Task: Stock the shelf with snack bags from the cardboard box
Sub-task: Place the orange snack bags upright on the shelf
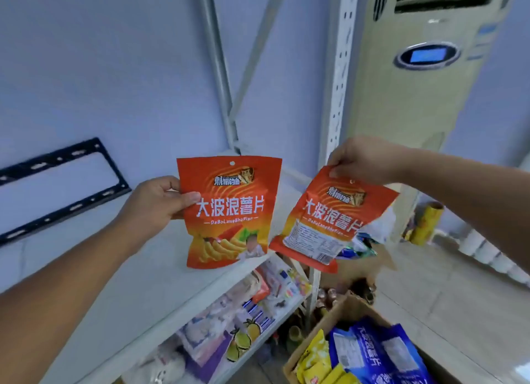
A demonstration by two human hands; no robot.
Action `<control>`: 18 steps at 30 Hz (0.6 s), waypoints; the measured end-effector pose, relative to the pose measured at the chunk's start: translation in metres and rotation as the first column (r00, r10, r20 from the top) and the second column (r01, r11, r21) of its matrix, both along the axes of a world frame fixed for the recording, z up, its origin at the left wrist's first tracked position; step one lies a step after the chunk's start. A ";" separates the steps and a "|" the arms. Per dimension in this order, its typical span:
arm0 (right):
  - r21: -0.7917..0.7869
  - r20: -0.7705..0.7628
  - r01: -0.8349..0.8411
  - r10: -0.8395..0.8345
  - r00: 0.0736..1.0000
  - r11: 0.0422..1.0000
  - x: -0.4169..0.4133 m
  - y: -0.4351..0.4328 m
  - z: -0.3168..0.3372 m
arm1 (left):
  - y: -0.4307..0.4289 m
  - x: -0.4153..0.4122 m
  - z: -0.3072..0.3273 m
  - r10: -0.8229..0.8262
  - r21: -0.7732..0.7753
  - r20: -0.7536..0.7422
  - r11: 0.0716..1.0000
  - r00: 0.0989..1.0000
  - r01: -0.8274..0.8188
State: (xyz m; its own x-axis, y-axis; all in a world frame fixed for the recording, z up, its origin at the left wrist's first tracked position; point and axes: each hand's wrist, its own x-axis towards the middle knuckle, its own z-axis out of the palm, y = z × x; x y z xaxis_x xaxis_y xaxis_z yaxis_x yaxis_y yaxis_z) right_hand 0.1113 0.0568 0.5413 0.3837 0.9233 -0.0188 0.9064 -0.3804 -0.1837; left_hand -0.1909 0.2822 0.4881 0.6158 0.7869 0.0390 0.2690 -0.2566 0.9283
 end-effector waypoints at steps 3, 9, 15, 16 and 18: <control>0.009 0.028 -0.108 0.107 0.994 0.994 -0.061 0.043 0.025 | 0.016 -0.080 0.020 0.095 0.022 0.016 0.995 0.995 -0.096; 0.014 0.090 -0.236 0.234 0.968 0.972 -0.207 0.109 0.060 | 0.027 -0.252 0.048 0.237 0.057 0.064 0.969 0.969 -0.241; 0.010 0.112 -0.356 0.353 0.929 0.934 -0.346 0.163 0.083 | 0.025 -0.424 0.056 0.365 0.055 0.138 0.926 0.921 -0.375; 0.006 0.117 -0.378 0.375 0.920 0.926 -0.367 0.172 0.085 | 0.023 -0.448 0.056 0.388 0.046 0.147 0.916 0.910 -0.398; -0.011 0.120 -0.424 0.422 0.899 0.906 -0.408 0.192 0.088 | 0.020 -0.492 0.055 0.423 0.031 0.159 0.901 0.892 -0.432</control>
State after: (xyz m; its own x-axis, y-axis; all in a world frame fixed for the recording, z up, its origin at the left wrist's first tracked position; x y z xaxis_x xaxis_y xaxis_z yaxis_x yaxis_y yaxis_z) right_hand -0.2967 0.2488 0.6296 -0.0441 0.9989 0.0169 0.9966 0.0451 -0.0691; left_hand -0.6826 0.3027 0.5431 0.2041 0.9657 0.1607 0.2303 -0.2069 0.9509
